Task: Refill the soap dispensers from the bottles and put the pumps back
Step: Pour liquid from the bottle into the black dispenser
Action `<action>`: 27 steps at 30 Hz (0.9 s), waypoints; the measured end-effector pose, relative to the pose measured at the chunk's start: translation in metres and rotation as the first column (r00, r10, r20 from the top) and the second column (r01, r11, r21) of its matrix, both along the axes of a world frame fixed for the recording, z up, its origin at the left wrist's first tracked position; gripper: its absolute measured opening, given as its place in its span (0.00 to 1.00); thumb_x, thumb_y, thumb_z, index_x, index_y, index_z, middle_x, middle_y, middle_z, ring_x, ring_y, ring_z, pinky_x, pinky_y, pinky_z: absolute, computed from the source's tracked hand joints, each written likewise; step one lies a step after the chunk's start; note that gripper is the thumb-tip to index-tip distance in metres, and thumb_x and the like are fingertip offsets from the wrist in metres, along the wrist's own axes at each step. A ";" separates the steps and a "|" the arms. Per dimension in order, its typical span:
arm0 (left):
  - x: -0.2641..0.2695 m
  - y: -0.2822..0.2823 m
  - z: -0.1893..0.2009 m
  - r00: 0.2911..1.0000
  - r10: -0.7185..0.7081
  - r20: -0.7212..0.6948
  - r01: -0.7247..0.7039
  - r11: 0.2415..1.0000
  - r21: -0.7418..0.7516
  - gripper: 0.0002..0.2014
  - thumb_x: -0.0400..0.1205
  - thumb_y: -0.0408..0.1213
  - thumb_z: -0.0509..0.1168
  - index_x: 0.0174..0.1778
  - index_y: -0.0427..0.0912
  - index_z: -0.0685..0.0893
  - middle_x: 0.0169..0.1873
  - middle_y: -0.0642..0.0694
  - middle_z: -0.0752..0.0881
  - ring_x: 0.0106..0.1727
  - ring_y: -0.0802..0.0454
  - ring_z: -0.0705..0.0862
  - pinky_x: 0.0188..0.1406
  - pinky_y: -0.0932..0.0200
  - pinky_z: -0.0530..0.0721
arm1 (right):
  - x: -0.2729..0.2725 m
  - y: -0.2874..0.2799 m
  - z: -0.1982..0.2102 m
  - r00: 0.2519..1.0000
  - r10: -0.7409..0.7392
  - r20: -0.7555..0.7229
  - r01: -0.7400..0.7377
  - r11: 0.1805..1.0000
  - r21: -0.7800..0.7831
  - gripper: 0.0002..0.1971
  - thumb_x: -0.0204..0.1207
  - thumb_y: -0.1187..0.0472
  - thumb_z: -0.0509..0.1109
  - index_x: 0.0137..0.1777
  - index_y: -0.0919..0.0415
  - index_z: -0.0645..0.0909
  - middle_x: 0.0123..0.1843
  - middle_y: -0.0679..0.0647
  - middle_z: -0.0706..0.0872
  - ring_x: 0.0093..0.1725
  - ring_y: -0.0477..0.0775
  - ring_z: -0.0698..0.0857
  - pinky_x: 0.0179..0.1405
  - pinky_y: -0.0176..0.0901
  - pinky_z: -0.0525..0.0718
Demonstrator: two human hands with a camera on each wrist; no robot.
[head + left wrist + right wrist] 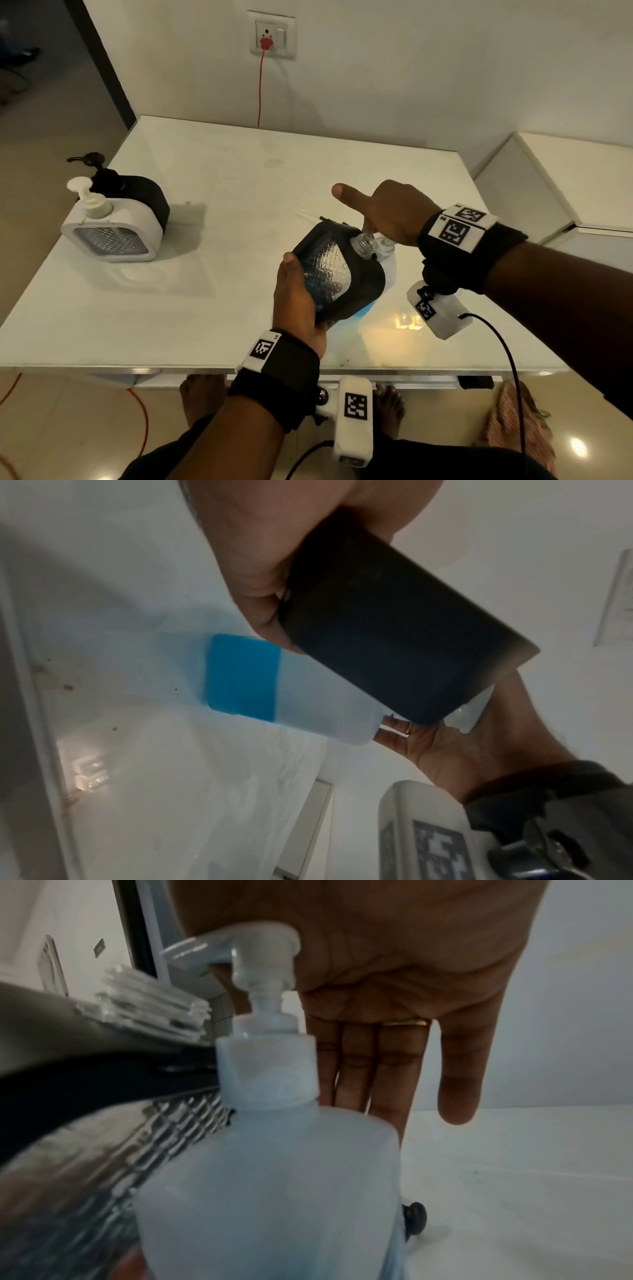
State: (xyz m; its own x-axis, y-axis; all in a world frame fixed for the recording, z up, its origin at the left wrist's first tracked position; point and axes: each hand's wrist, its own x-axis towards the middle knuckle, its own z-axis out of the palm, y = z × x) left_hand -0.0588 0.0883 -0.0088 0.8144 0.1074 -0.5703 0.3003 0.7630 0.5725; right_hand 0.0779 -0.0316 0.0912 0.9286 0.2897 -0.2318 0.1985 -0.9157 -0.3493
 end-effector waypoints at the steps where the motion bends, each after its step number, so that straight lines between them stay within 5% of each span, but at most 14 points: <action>1: 0.000 0.000 0.000 1.000 0.003 -0.003 -0.003 1.000 0.000 0.25 0.90 0.66 0.53 0.76 0.59 0.82 0.69 0.42 0.88 0.68 0.36 0.88 0.45 0.43 0.94 | 0.001 0.001 -0.001 1.000 0.001 -0.001 -0.001 1.000 0.000 0.54 0.68 0.14 0.46 0.41 0.68 0.90 0.36 0.58 0.91 0.42 0.58 0.89 0.55 0.54 0.83; 5: 0.000 -0.001 0.003 1.000 0.008 -0.010 -0.008 1.000 -0.001 0.25 0.90 0.65 0.53 0.75 0.58 0.82 0.68 0.42 0.88 0.67 0.36 0.88 0.45 0.45 0.94 | 0.002 0.005 -0.004 0.999 0.016 0.041 -0.014 0.999 -0.045 0.45 0.75 0.20 0.52 0.35 0.64 0.87 0.38 0.56 0.91 0.43 0.58 0.88 0.56 0.55 0.83; 9: 0.000 -0.001 0.005 1.000 0.006 -0.015 -0.005 1.000 0.011 0.25 0.90 0.65 0.53 0.76 0.59 0.81 0.69 0.42 0.87 0.67 0.35 0.88 0.47 0.43 0.94 | -0.002 0.006 -0.002 0.997 0.005 0.074 0.000 0.998 -0.067 0.38 0.78 0.25 0.56 0.29 0.61 0.76 0.31 0.56 0.83 0.38 0.58 0.83 0.46 0.51 0.79; 14: -0.002 -0.001 0.006 1.000 0.011 0.000 -0.011 1.000 0.005 0.25 0.90 0.65 0.54 0.75 0.58 0.82 0.69 0.42 0.88 0.68 0.36 0.88 0.55 0.38 0.93 | 0.004 0.005 -0.002 0.999 0.033 -0.028 -0.034 0.999 -0.035 0.48 0.72 0.18 0.51 0.34 0.68 0.84 0.39 0.61 0.92 0.44 0.60 0.89 0.56 0.55 0.82; 20: -0.002 -0.002 0.009 0.999 0.013 -0.034 -0.012 1.000 0.015 0.28 0.89 0.68 0.51 0.75 0.58 0.82 0.68 0.42 0.88 0.67 0.37 0.89 0.51 0.42 0.94 | 0.004 0.004 -0.005 0.999 0.048 -0.008 -0.048 0.997 -0.060 0.43 0.76 0.23 0.55 0.39 0.67 0.88 0.40 0.58 0.91 0.44 0.58 0.88 0.60 0.56 0.82; 23: -0.003 -0.001 0.015 0.999 0.025 -0.044 -0.025 1.000 0.011 0.30 0.88 0.71 0.47 0.72 0.60 0.85 0.65 0.45 0.91 0.65 0.39 0.90 0.53 0.43 0.93 | 0.002 0.005 -0.003 0.999 0.033 0.033 -0.030 0.997 -0.069 0.40 0.79 0.26 0.57 0.36 0.65 0.87 0.37 0.57 0.90 0.43 0.58 0.87 0.57 0.55 0.82; 27: -0.003 -0.001 0.016 0.997 0.029 -0.066 -0.027 0.999 0.022 0.32 0.88 0.72 0.45 0.71 0.61 0.86 0.66 0.45 0.91 0.66 0.38 0.89 0.53 0.42 0.93 | 0.001 0.004 -0.003 1.000 0.023 0.003 -0.023 1.000 -0.018 0.50 0.76 0.20 0.50 0.41 0.71 0.88 0.39 0.61 0.92 0.44 0.61 0.89 0.55 0.54 0.81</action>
State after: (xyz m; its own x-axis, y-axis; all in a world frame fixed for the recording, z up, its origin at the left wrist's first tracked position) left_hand -0.0615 0.0870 0.0068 0.7714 0.1420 -0.6203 0.3168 0.7596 0.5680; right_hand 0.0786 -0.0275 0.0882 0.9225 0.3068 -0.2341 0.2207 -0.9171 -0.3321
